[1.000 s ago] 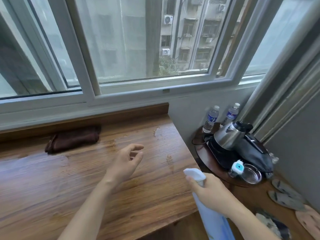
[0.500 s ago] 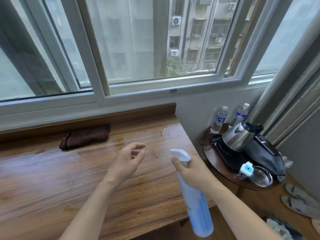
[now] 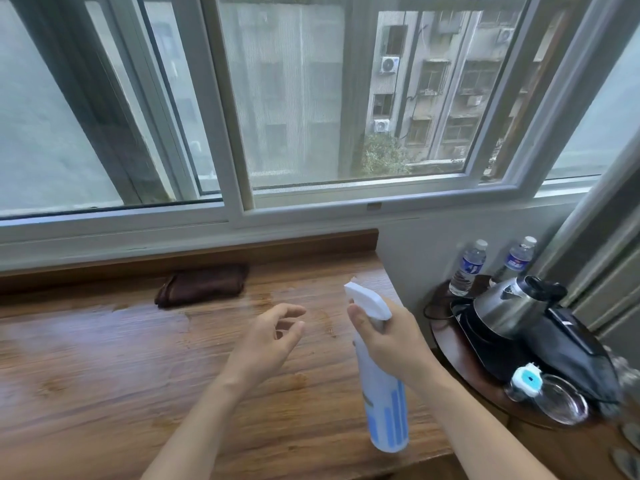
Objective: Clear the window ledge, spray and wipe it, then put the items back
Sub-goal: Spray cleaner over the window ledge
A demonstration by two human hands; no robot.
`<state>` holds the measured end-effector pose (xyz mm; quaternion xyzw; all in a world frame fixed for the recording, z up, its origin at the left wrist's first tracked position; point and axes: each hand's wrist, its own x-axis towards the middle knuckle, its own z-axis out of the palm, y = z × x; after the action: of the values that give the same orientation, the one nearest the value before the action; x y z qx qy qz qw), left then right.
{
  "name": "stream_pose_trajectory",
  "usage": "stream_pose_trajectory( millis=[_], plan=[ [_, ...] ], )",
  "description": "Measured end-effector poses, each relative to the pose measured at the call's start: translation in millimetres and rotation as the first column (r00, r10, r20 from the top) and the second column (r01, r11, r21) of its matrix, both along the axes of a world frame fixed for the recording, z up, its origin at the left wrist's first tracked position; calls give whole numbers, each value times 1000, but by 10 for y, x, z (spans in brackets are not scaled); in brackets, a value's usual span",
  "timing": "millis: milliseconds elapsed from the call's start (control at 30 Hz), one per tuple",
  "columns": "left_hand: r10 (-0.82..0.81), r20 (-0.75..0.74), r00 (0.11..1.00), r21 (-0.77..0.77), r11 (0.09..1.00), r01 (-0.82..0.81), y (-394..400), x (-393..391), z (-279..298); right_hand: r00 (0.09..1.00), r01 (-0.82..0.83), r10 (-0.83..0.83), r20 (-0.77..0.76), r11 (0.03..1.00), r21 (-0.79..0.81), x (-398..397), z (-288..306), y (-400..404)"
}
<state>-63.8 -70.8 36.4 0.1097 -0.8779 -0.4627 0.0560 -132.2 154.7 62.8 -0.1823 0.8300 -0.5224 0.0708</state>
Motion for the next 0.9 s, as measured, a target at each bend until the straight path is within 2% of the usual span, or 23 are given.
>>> stream_pose_trajectory(
  millis=[67, 133, 233, 367, 467, 700, 900],
  plan=[
    [-54, 24, 998, 66, 996, 52, 63, 17, 48, 998, 22, -24, -50, 999, -41, -4, 58, -21],
    [-177, 64, 982, 131, 977, 168, 180, 36, 93, 996, 38, -46, -72, 993, -112, 4, 104, -66],
    [-346, 88, 934, 82, 937, 339, 447, 53, 96, 988, 70, -97, -119, 974, -214, 18, 147, -130],
    [-353, 1, 936, 70, 933, 352, 645, -11, -22, 979, 110, -157, -129, 943, -313, 97, 260, -186],
    [-348, -83, 934, 57, 934, 353, 701, -105, -58, 974, 120, -170, -149, 947, -298, 130, 374, -146],
    [-438, -202, 876, 77, 885, 460, 904, -422, 42, 962, 176, -201, -187, 974, -142, 153, 658, 343],
    [-456, -268, 849, 40, 875, 483, 1278, -735, 214, 945, 243, -266, -189, 960, -137, -21, 829, 877]
  ],
)
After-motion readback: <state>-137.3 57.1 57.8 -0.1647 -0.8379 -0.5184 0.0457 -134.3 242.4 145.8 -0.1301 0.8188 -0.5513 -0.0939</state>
